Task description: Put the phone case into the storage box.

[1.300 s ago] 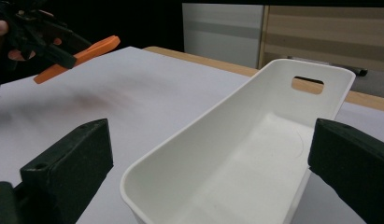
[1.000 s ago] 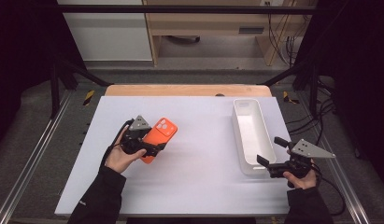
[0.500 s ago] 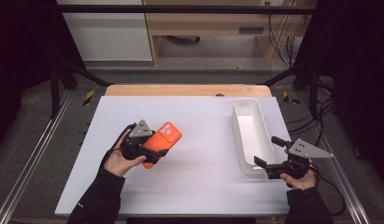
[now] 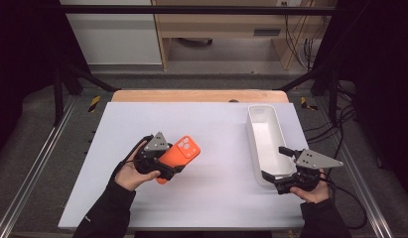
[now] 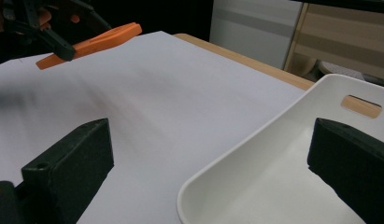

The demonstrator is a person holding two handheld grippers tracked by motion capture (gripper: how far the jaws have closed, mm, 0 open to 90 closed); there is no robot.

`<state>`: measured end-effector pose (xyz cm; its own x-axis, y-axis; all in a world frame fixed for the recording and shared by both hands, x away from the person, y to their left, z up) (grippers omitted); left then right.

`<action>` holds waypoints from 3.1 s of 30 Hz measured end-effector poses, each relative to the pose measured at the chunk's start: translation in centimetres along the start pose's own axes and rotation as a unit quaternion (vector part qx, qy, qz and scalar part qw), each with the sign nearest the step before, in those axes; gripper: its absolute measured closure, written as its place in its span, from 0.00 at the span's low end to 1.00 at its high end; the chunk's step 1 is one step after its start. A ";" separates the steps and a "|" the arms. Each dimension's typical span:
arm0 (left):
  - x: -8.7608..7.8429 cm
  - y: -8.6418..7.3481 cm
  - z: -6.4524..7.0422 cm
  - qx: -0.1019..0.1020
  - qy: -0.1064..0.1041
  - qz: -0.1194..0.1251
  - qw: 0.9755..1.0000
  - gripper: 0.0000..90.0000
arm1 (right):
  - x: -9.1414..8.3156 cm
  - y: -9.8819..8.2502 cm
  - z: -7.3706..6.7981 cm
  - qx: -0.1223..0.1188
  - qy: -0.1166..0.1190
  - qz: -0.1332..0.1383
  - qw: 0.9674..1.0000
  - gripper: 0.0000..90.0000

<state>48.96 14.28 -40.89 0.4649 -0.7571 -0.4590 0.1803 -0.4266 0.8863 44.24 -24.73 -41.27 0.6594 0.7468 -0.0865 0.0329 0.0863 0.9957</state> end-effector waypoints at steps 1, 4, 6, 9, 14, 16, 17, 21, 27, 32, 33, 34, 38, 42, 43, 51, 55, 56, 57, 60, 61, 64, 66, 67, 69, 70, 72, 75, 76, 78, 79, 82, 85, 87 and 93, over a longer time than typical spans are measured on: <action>0.1 0.0 0.1 0.003 -0.002 -0.001 1.000 0.16 | 0.1 0.0 -0.2 -0.002 0.003 -0.002 1.000 0.01; 0.3 0.0 0.4 0.007 -0.007 -0.005 1.000 0.16 | 0.5 0.1 -0.5 -0.011 0.009 -0.006 1.000 0.01; 0.3 0.1 0.5 0.009 -0.011 -0.007 1.000 0.16 | 0.7 0.1 -0.7 -0.014 0.014 -0.010 1.000 0.01; 0.5 0.1 0.8 0.017 -0.012 -0.010 1.000 0.16 | 1.1 0.1 -1.1 -0.018 0.021 -0.017 0.999 0.01; 0.8 0.2 1.3 0.027 -0.019 -0.014 0.999 0.16 | 1.7 0.3 -1.9 -0.028 0.038 -0.023 0.999 0.01; 1.0 0.2 1.5 0.032 -0.022 -0.018 0.999 0.16 | 1.9 0.5 -2.2 -0.028 0.043 -0.024 0.998 0.01; 1.1 0.2 1.6 0.033 -0.022 -0.019 0.999 0.16 | 2.1 0.5 -2.5 -0.031 0.047 -0.026 0.998 0.01; 1.4 0.2 1.9 0.040 -0.024 -0.026 0.999 0.16 | 2.6 0.5 -3.1 -0.038 0.058 -0.032 0.997 0.01; 1.7 0.2 2.3 0.047 -0.030 -0.027 0.998 0.16 | 3.1 0.5 -3.7 -0.041 0.065 -0.037 0.996 0.01; 2.0 0.2 2.6 0.054 -0.033 -0.029 0.998 0.16 | 3.5 0.4 -4.0 -0.045 0.070 -0.042 0.996 0.01; 2.0 0.2 2.7 0.054 -0.034 -0.030 0.997 0.16 | 3.6 0.4 -4.1 -0.045 0.072 -0.043 0.995 0.01; 2.1 0.2 2.8 0.056 -0.036 -0.031 0.997 0.16 | 3.6 0.4 -4.2 -0.047 0.073 -0.043 0.995 0.01; 2.2 0.2 3.2 0.065 -0.041 -0.032 0.997 0.16 | 4.0 0.4 -4.7 -0.056 0.080 -0.049 0.994 0.01; 2.3 0.3 3.7 0.073 -0.044 -0.031 0.996 0.16 | 4.4 0.4 -5.3 -0.061 0.091 -0.054 0.992 0.01; 2.4 0.3 3.7 0.075 -0.046 -0.032 0.996 0.16 | 4.5 0.3 -5.4 -0.063 0.092 -0.055 0.992 0.01; 2.6 0.4 4.4 0.093 -0.054 -0.034 0.994 0.16 | 5.0 0.3 -6.0 -0.073 0.101 -0.065 0.990 0.02; 2.7 0.4 4.9 0.104 -0.058 -0.033 0.992 0.16 | 5.1 0.4 -6.1 -0.079 0.104 -0.068 0.989 0.02; 2.7 0.5 5.0 0.107 -0.058 -0.032 0.992 0.16 | 5.2 0.4 -6.2 -0.081 0.106 -0.069 0.989 0.02; 2.7 0.5 5.1 0.110 -0.060 -0.032 0.992 0.16 | 5.2 0.4 -6.3 -0.082 0.108 -0.070 0.988 0.02; 2.8 0.5 5.3 0.118 -0.063 -0.032 0.990 0.16 | 5.4 0.5 -6.6 -0.092 0.115 -0.077 0.986 0.02; 2.8 0.4 5.3 0.121 -0.064 -0.034 0.990 0.16 | 5.5 0.6 -6.7 -0.095 0.117 -0.077 0.986 0.02; 2.8 0.4 5.5 0.124 -0.065 -0.034 0.990 0.16 | 5.6 0.7 -6.9 -0.097 0.122 -0.079 0.985 0.02; 2.8 0.5 5.6 0.131 -0.067 -0.033 0.989 0.16 | 5.6 0.8 -6.9 -0.100 0.125 -0.079 0.984 0.02; 2.7 0.6 5.7 0.135 -0.067 -0.032 0.988 0.16 | 5.7 0.9 -7.0 -0.101 0.125 -0.079 0.984 0.03; 2.7 0.7 5.9 0.140 -0.069 -0.030 0.987 0.16 | 5.8 1.0 -7.1 -0.102 0.130 -0.078 0.983 0.03; 2.7 0.7 6.1 0.146 -0.071 -0.031 0.986 0.16 | 5.8 1.1 -7.2 -0.105 0.132 -0.078 0.983 0.03; 2.7 0.8 6.3 0.152 -0.071 -0.029 0.985 0.16 | 6.0 1.2 -7.4 -0.110 0.136 -0.079 0.981 0.03; 2.7 0.8 6.6 0.161 -0.073 -0.027 0.984 0.16 | 6.3 1.4 -7.6 -0.111 0.143 -0.081 0.980 0.03; 2.7 0.9 6.6 0.165 -0.074 -0.027 0.983 0.16 | 6.3 1.4 -7.7 -0.113 0.146 -0.082 0.979 0.03; 2.6 0.9 6.8 0.170 -0.075 -0.026 0.982 0.16 | 6.4 1.5 -7.8 -0.116 0.150 -0.085 0.978 0.03; 2.6 1.0 6.9 0.175 -0.075 -0.025 0.981 0.16 | 6.5 1.5 -7.8 -0.118 0.151 -0.086 0.978 0.03; 2.5 1.1 7.1 0.182 -0.078 -0.022 0.980 0.16 | 6.6 1.8 -8.1 -0.126 0.157 -0.088 0.976 0.03; 2.4 1.3 7.2 0.186 -0.084 -0.018 0.979 0.16 | 6.8 2.1 -8.3 -0.134 0.166 -0.090 0.973 0.03; 2.2 1.4 7.3 0.192 -0.085 -0.015 0.978 0.16 | 6.9 2.3 -8.6 -0.140 0.171 -0.094 0.971 0.03; 2.0 1.4 7.3 0.201 -0.091 -0.015 0.975 0.16 | 7.4 2.7 -9.1 -0.159 0.183 -0.104 0.965 0.03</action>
<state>43.79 8.56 -41.03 0.2961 -0.8016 -0.5194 -0.1803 -0.5809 0.7937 42.39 -13.01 -39.52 0.3526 0.8690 -0.3472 -0.1342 0.4141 0.9003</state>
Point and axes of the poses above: each handheld gripper's, and its own axes: x roughly forward along the jaws, y roughly out of its top, z roughly to its right, the point moved 3 cm from there along x, roughly forward along the jaws, and after that the axes turned 13 degrees about z, right-handed, at the moved point
